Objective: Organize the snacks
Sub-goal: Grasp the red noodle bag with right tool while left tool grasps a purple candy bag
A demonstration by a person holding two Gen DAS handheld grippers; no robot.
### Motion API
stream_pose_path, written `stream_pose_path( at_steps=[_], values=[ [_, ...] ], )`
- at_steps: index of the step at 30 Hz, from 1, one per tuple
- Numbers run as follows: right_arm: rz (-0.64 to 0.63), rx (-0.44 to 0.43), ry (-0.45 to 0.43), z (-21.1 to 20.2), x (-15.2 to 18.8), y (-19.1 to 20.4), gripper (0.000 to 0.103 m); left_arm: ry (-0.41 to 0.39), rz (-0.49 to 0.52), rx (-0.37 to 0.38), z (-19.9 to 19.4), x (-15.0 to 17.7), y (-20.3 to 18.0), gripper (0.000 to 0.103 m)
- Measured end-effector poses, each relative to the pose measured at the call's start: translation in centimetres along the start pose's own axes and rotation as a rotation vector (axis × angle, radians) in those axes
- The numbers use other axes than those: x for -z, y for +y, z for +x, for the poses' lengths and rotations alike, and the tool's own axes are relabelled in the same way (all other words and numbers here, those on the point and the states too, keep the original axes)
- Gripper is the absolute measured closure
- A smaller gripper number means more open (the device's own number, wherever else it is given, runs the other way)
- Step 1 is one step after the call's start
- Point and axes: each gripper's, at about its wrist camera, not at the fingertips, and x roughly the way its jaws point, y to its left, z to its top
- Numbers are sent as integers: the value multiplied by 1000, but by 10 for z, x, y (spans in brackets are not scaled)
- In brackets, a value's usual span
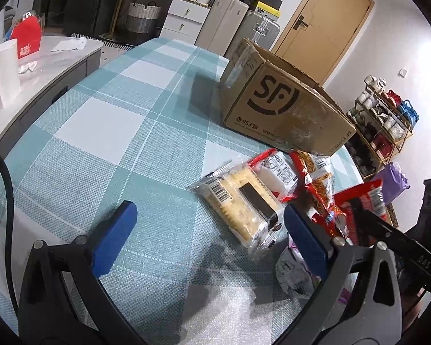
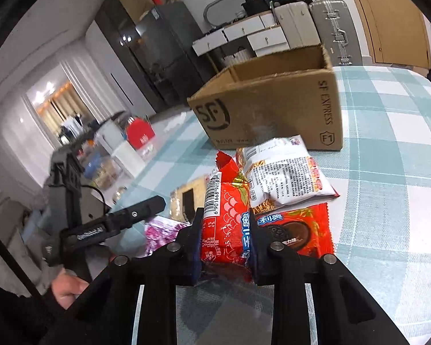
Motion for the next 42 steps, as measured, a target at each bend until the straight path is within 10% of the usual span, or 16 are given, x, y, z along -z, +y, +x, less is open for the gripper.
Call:
stream_pose_path(
  at_steps=[12, 33, 42],
  values=[
    [100, 14, -118, -33, -3, -48, 78, -59, 68, -16, -16, 6, -14, 2],
    [158, -84, -187, -41, 11, -71, 78, 150, 159, 98, 16, 28, -80, 3],
    [154, -101, -196, -42, 10, -72, 77, 180, 119, 90, 13, 31, -73, 42]
  ],
)
